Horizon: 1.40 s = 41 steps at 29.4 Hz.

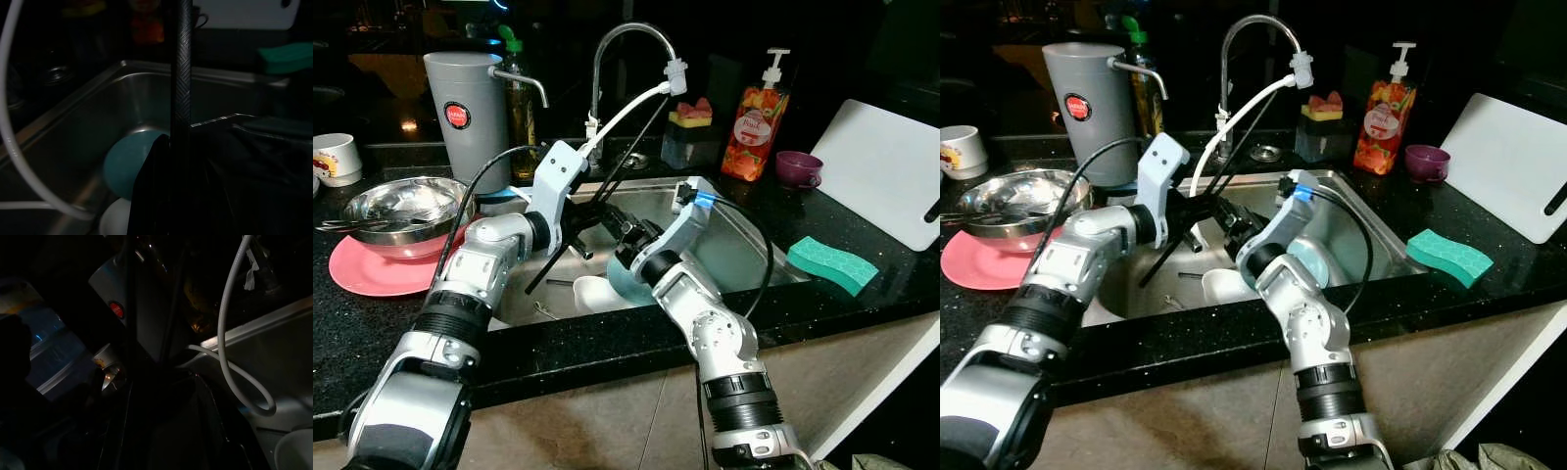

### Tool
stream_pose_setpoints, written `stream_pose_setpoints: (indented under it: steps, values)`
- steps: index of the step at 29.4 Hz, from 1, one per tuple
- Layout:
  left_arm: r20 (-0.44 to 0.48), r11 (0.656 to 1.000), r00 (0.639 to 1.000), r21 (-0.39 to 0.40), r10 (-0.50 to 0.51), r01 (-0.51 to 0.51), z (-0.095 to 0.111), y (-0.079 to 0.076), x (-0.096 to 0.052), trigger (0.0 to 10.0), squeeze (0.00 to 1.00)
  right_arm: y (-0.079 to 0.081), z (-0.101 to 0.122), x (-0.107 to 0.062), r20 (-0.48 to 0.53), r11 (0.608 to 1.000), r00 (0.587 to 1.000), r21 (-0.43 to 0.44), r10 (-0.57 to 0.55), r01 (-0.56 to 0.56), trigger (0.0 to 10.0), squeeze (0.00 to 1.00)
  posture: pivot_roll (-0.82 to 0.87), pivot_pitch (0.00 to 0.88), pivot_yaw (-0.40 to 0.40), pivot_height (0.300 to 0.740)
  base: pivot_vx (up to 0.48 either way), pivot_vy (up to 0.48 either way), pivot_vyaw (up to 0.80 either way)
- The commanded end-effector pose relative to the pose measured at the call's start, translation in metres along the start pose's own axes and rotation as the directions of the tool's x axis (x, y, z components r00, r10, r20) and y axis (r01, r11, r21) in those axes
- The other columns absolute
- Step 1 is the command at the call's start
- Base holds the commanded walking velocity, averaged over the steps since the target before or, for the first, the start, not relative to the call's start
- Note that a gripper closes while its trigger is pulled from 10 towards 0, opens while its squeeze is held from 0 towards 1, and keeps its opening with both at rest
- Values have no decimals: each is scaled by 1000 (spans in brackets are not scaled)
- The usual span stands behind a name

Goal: Kitchen organization

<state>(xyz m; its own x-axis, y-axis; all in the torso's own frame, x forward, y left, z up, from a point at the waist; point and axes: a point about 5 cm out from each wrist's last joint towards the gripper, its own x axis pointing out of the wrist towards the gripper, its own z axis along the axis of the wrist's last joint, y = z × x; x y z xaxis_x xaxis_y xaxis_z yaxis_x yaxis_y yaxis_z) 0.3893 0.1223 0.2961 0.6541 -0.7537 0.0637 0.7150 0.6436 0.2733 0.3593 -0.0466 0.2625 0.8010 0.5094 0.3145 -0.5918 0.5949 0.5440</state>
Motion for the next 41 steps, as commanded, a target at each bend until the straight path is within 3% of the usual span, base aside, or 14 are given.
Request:
stream_pose_setpoints:
  steps: [1, 11, 14, 23, 30, 36, 39, 41]
  values:
    - [24, 996, 996, -25, -90, 90, 2, -10, 3, 10000, 0, 11, -2, 3, 11, 998, 998, 21, 57, -57, 10000, 0, 111, 86, -64, 740, 0, 0, 0]
    - [12, 991, 992, -43, -128, 128, -1, -11, -3, 10000, 0, 26, 4, -1, 46, 984, 983, 10, 178, -178, 10000, 0, 112, 79, -64, 740, 0, 0, 0]
    - [4, 990, 992, -63, -127, 127, -2, -9, -5, 10000, 0, 42, 4, -7, 35, 954, 953, -23, 301, -300, 10000, 0, 113, 72, -63, 740, 0, 0, 0]
    - [-12, 985, 988, -79, -156, 155, -3, -10, -6, 10000, 0, 63, -3, -18, -14, 886, 887, -36, 462, -462, 10000, 0, 111, 70, -64, 740, 0, 0, 0]
    - [-9, 986, 988, -68, -154, 153, 1, -10, -6, 10000, 0, 60, -3, -16, -14, 895, 896, -41, 444, -444, 10000, 0, 112, 75, -61, 740, 0, 0, 0]
    - [25, 992, 995, -81, -100, 101, 12, 5, -14, 10000, 0, 42, 0, -20, -12, 930, 932, -64, 363, -363, 10000, 0, 110, 83, -56, 740, 0, 0, 0]
    - [25, 992, 995, -81, -100, 101, 12, 5, -14, 10000, 0, 42, 0, -20, -12, 930, 932, -64, 363, -363, 10000, 0, 110, 83, -56, 740, 0, 0, 0]
    - [49, 985, 989, -97, -140, 144, 19, 6, -25, 10000, 0, 23, 3, -24, -3, 955, 958, -79, 287, -286, 10000, 0, 110, 83, -56, 740, 0, 0, 0]
